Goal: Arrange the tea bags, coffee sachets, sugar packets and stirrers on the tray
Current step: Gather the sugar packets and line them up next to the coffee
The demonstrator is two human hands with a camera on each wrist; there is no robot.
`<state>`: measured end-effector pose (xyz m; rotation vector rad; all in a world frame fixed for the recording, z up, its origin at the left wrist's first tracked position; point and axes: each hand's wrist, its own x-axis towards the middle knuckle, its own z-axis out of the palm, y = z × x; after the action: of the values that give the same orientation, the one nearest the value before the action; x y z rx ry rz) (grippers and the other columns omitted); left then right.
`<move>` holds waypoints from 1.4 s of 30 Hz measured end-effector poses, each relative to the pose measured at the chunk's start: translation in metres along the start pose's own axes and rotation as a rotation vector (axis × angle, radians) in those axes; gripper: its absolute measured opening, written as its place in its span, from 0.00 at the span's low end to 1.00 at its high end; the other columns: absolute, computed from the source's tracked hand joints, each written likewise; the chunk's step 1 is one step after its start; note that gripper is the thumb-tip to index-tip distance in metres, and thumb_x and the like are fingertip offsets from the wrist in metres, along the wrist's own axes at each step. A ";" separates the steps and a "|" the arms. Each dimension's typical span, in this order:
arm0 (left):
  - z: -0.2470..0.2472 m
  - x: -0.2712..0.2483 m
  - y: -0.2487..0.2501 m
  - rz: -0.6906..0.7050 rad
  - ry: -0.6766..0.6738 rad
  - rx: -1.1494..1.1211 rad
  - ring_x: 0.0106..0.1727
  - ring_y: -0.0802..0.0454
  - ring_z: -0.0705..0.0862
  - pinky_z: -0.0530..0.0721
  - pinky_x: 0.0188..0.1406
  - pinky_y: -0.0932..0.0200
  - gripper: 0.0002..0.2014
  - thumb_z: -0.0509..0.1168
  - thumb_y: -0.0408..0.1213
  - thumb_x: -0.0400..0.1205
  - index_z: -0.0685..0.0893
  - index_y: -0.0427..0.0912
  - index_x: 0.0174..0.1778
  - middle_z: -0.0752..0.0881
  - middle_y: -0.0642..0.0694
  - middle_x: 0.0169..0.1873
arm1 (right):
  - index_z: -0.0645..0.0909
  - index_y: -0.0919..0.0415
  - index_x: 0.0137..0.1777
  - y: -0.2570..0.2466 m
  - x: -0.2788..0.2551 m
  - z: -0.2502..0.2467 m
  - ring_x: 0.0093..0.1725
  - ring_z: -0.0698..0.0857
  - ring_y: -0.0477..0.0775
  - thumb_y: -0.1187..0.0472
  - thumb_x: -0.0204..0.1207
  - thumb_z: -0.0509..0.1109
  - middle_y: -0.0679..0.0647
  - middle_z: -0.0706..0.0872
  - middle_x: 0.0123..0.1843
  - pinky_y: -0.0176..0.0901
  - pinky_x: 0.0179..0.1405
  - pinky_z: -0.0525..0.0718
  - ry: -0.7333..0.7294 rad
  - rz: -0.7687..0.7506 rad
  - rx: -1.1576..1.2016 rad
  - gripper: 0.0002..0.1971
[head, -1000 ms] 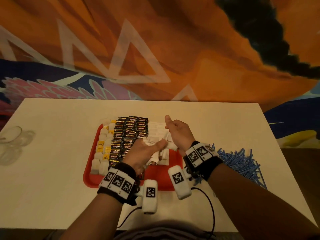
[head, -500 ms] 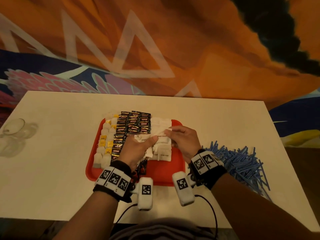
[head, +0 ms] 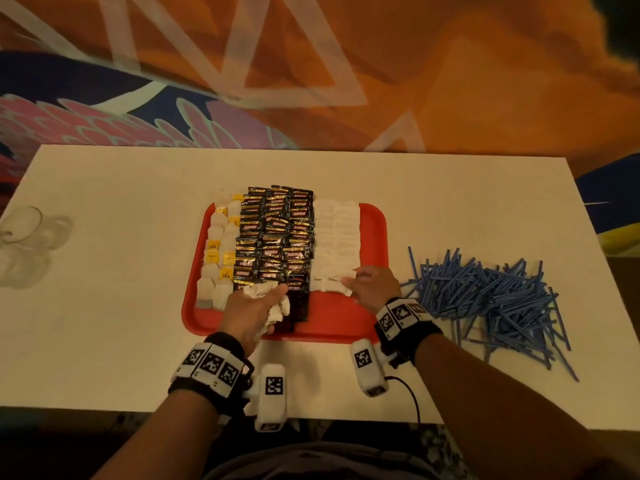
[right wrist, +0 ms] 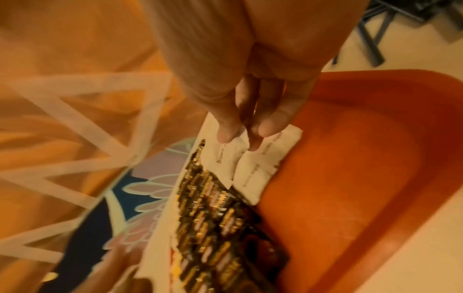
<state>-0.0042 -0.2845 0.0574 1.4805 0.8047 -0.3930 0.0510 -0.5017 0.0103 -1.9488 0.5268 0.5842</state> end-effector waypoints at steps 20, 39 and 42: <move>-0.044 0.010 -0.006 -0.067 -0.021 -0.045 0.20 0.54 0.79 0.71 0.14 0.65 0.12 0.73 0.38 0.81 0.86 0.32 0.52 0.86 0.40 0.30 | 0.78 0.54 0.38 0.001 0.007 0.044 0.31 0.78 0.37 0.49 0.68 0.82 0.46 0.84 0.36 0.30 0.22 0.69 0.197 0.020 -0.211 0.15; 0.043 -0.023 0.056 0.081 -0.481 0.129 0.25 0.49 0.79 0.72 0.18 0.64 0.07 0.67 0.23 0.82 0.86 0.35 0.52 0.86 0.37 0.32 | 0.85 0.50 0.39 -0.083 -0.042 -0.019 0.41 0.87 0.48 0.59 0.70 0.81 0.49 0.89 0.40 0.47 0.44 0.87 -0.234 -0.388 0.032 0.07; 0.045 -0.025 0.059 0.038 -0.423 0.117 0.19 0.54 0.76 0.69 0.14 0.66 0.07 0.71 0.32 0.83 0.86 0.37 0.55 0.84 0.44 0.28 | 0.80 0.58 0.41 -0.087 -0.046 -0.034 0.31 0.82 0.48 0.66 0.75 0.77 0.52 0.86 0.35 0.40 0.32 0.80 -0.158 -0.309 0.269 0.08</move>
<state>0.0295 -0.3284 0.1125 1.4497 0.4213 -0.7061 0.0724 -0.4916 0.1117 -1.6689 0.1871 0.4405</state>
